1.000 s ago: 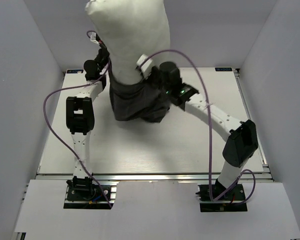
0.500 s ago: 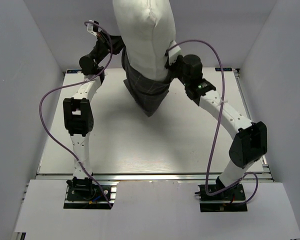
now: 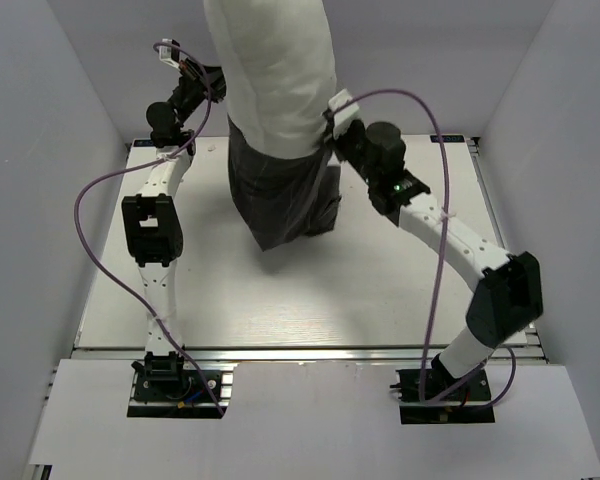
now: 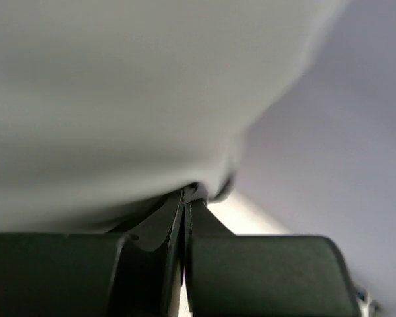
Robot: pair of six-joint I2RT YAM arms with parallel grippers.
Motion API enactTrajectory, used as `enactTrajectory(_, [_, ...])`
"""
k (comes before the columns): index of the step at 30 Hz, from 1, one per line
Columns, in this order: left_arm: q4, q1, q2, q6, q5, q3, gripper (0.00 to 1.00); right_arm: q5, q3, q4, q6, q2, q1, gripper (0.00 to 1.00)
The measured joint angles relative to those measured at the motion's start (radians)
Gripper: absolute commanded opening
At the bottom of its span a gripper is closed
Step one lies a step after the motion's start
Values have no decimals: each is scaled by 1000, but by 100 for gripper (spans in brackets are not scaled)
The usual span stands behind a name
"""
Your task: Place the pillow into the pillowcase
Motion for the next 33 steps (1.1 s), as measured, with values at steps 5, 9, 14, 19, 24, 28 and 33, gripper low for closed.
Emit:
enactTrajectory(5, [67, -16, -50, -8, 25, -93, 0, 45, 68, 181, -92, 95, -111, 0])
enactTrajectory(9, [119, -36, -62, -26, 63, -155, 0, 53, -282, 355, -285, -88, 91, 0])
enactTrajectory(14, [142, -53, -29, -98, 123, -37, 0, -84, -431, 479, -404, -115, 285, 0])
enactTrajectory(19, [194, -45, -55, -118, 126, -38, 0, -32, -145, 496, -402, 171, -13, 0])
enactTrajectory(24, [178, -32, 9, -115, 126, 65, 0, 80, -34, 373, -290, 201, -182, 0])
enactTrajectory(28, [179, -38, -9, -101, 112, 40, 0, -13, -63, 195, -132, 8, -53, 0])
enactTrajectory(33, [46, -20, -91, -50, -8, -96, 0, -209, 224, -75, 153, -50, 1, 0])
